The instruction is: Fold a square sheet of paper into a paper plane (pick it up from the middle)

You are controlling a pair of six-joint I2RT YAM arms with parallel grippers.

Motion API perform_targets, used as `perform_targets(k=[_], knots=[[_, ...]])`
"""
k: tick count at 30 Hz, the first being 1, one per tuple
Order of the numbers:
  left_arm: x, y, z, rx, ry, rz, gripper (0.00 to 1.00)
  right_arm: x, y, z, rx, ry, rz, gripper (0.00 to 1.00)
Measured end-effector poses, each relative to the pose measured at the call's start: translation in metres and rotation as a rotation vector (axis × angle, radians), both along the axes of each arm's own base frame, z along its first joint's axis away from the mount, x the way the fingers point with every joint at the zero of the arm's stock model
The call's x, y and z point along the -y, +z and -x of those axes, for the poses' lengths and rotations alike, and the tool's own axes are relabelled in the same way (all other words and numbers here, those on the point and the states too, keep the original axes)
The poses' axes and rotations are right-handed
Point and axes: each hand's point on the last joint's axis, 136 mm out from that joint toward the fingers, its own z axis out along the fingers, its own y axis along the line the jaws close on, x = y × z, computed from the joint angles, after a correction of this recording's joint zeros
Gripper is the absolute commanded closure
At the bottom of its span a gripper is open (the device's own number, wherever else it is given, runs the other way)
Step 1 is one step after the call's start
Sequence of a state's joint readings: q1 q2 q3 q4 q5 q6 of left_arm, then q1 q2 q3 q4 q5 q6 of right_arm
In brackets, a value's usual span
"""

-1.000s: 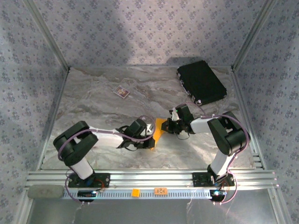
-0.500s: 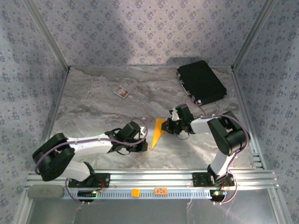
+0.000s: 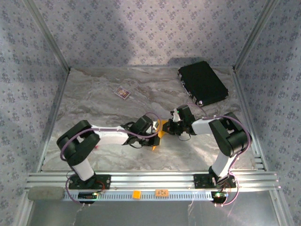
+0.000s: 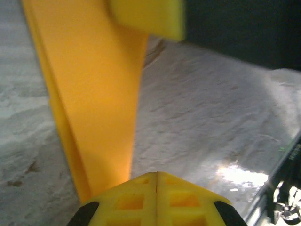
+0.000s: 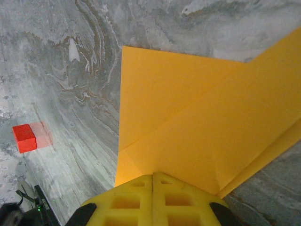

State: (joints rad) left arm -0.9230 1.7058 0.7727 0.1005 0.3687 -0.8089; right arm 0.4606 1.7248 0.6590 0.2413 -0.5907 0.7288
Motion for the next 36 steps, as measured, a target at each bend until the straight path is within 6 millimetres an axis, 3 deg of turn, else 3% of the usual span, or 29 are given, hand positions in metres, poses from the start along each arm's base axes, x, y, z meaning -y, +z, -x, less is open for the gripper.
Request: perform_targets(k=[5,13,17,23,27,31,36], knots=[[-0.01,-0.008,0.007,-0.001,0.009,0.019,0.98,0.001,0.0,-0.001,0.0,-0.002,0.0,0.97],[-0.045,-0.009,0.039,-0.032,0.011,-0.011,0.98,0.001,0.0,-0.001,0.0,-0.002,-0.004,0.97],[-0.052,0.0,0.041,-0.015,0.015,-0.024,0.98,0.0,0.001,-0.001,-0.001,0.001,-0.01,0.96],[-0.056,0.019,0.012,0.028,0.091,-0.006,0.95,0.002,0.007,-0.001,0.019,0.002,-0.003,0.89],[-0.054,0.029,-0.017,0.041,0.149,0.022,0.91,0.007,0.028,-0.003,0.073,-0.012,0.011,0.85],[-0.042,0.026,-0.035,0.029,0.15,0.027,0.87,0.019,0.048,-0.004,0.132,-0.041,0.013,0.84],[-0.031,0.016,-0.04,0.004,0.126,0.016,0.84,0.036,0.04,0.009,0.109,-0.076,0.048,0.84]])
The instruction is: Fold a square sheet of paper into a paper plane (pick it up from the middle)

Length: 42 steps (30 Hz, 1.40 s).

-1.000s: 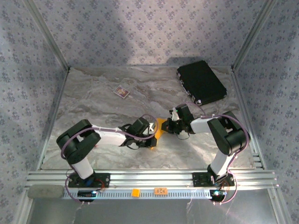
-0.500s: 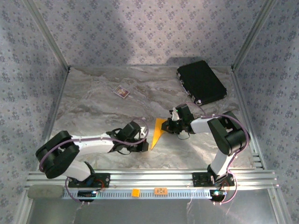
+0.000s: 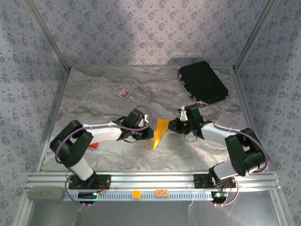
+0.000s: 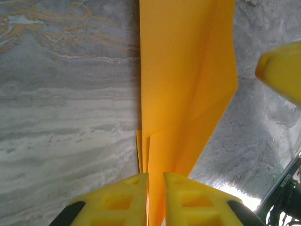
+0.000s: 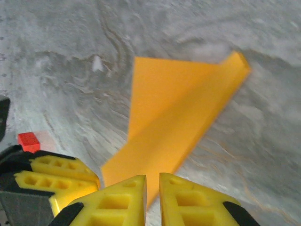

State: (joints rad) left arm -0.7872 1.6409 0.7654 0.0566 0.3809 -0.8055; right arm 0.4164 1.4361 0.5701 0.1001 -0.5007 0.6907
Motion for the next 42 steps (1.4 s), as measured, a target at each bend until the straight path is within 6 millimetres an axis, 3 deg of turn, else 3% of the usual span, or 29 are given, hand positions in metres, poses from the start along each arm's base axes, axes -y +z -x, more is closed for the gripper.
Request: perform_targets(k=[7,27,42], knots=[[0.005,-0.021,0.003,-0.056,-0.021,-0.017,0.8,0.008,-0.013,0.015,-0.042,-0.006,0.024,0.83],[0.014,-0.019,-0.003,-0.072,-0.041,0.019,0.8,-0.011,-0.033,0.031,-0.126,0.045,0.006,0.85],[0.025,-0.017,0.002,-0.085,-0.085,0.073,0.8,-0.018,-0.037,0.033,-0.141,0.049,-0.027,0.86]])
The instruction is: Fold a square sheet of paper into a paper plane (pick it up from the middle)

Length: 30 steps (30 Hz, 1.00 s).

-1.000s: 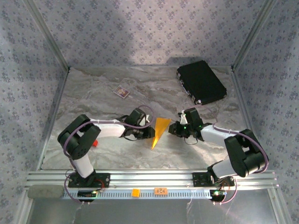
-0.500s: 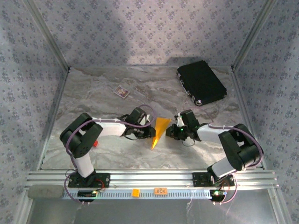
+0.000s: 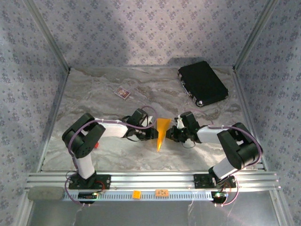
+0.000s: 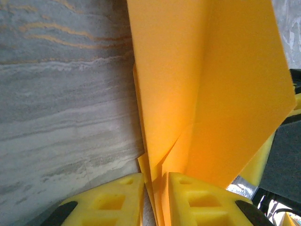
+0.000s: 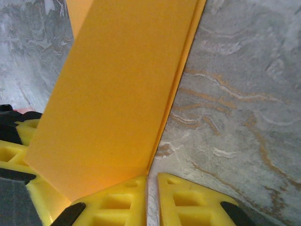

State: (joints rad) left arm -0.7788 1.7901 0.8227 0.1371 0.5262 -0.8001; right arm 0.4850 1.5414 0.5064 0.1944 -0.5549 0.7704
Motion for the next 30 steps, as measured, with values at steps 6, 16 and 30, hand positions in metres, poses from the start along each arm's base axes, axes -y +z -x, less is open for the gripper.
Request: perform_targets(k=[6,16,30], knots=[[0.0048,0.0053,-0.0015,0.012,-0.009,0.03,0.8,-0.0014,-0.0007,0.0002,-0.004,0.0,-0.013,0.86],[0.0086,0.0028,-0.0015,0.006,-0.013,0.044,0.8,-0.0023,-0.0009,-0.0005,-0.025,-0.007,-0.037,0.87],[0.003,0.0011,-0.0072,0.032,0.031,-0.001,0.79,-0.001,0.0018,-0.0009,-0.013,-0.017,-0.046,0.81]])
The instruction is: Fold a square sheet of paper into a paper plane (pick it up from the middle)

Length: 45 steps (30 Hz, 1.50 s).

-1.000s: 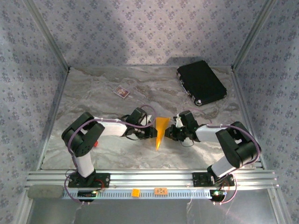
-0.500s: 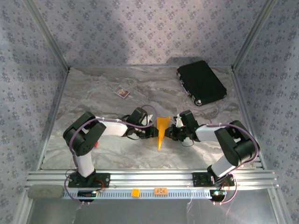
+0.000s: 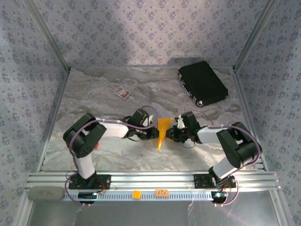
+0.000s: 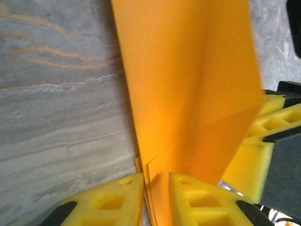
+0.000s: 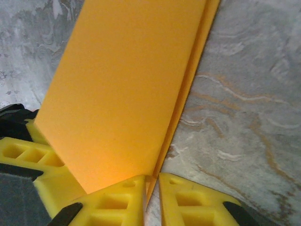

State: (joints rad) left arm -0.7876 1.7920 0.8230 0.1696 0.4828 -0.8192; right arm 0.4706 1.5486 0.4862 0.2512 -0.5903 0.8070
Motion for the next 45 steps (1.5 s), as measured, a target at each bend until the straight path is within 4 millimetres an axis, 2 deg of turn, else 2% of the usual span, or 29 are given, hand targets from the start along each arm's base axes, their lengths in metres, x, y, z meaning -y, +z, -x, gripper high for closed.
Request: perform_targets(k=[3,7,11,18,20,24,28,32,39,45], knots=[[-0.003,0.008,-0.003,0.022,0.016,-0.009,0.76,0.002,0.002,0.001,0.009,-0.008,0.009,0.78],[-0.005,0.015,-0.006,0.05,0.03,-0.014,0.7,0.004,0.007,0.001,0.017,-0.021,0.012,0.69],[-0.008,0.013,-0.008,0.051,0.039,-0.027,0.66,0.004,0.016,0.001,0.032,-0.027,0.002,0.61],[-0.015,0.011,-0.013,0.042,0.062,-0.04,0.66,-0.001,0.033,-0.004,0.065,-0.031,0.016,0.46],[-0.016,0.011,-0.014,0.044,0.065,-0.042,0.66,-0.004,0.039,-0.009,0.076,-0.037,0.031,0.45],[-0.016,0.01,-0.015,0.048,0.071,-0.046,0.65,-0.005,0.043,-0.021,0.072,-0.064,0.088,0.46],[-0.017,0.01,-0.016,0.05,0.072,-0.048,0.65,-0.001,0.034,-0.028,0.039,-0.082,0.166,0.53],[-0.016,0.01,-0.016,0.049,0.072,-0.048,0.65,0.008,0.022,-0.022,0.0,-0.087,0.226,0.63],[-0.014,0.011,-0.013,0.046,0.062,-0.042,0.63,0.024,0.008,-0.009,-0.038,-0.106,0.251,0.75],[0.004,0.023,-0.012,0.061,0.02,-0.009,0.6,0.03,0.003,-0.001,-0.064,-0.116,0.229,0.81]])
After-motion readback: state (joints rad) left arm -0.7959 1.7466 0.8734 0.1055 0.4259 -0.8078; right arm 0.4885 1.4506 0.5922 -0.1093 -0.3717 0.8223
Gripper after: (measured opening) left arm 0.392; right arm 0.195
